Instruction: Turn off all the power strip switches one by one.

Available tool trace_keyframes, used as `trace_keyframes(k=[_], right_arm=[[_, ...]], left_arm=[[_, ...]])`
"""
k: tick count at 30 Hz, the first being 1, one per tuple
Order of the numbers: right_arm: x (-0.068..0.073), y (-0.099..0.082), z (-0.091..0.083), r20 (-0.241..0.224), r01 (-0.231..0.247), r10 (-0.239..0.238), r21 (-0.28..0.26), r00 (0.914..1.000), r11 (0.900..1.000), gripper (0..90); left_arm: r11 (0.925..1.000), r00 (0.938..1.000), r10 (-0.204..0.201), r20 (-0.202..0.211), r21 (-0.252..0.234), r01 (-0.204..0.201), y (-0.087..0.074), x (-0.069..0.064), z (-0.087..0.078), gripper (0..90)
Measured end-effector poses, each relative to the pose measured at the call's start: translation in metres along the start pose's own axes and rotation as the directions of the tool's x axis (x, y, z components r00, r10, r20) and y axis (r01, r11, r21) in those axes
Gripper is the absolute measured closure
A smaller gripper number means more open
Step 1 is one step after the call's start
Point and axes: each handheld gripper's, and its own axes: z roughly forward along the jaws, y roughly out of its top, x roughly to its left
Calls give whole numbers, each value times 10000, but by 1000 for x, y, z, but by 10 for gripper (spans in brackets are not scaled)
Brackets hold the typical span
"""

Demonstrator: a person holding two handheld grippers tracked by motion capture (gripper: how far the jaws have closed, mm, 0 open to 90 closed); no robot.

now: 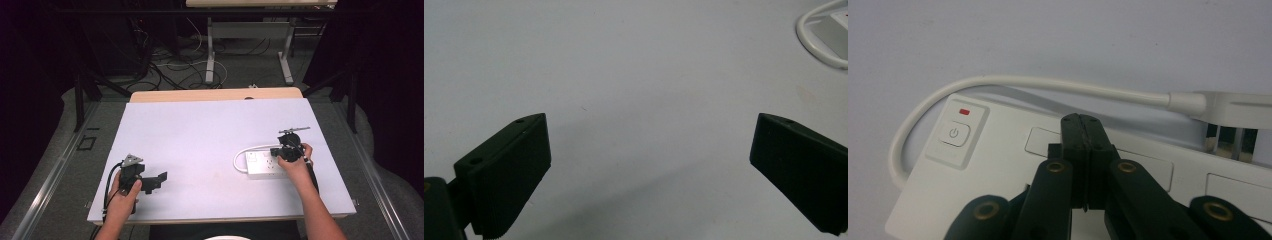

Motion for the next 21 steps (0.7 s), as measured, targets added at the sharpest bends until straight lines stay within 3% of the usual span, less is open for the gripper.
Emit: trace_keyframes(k=[21], right_arm=[[-5, 1, -5, -266, -209, 206, -126, 9994, 9997, 900]], left_arm=[[10000, 10000, 19, -15, 48, -19, 0, 1, 0, 32]])
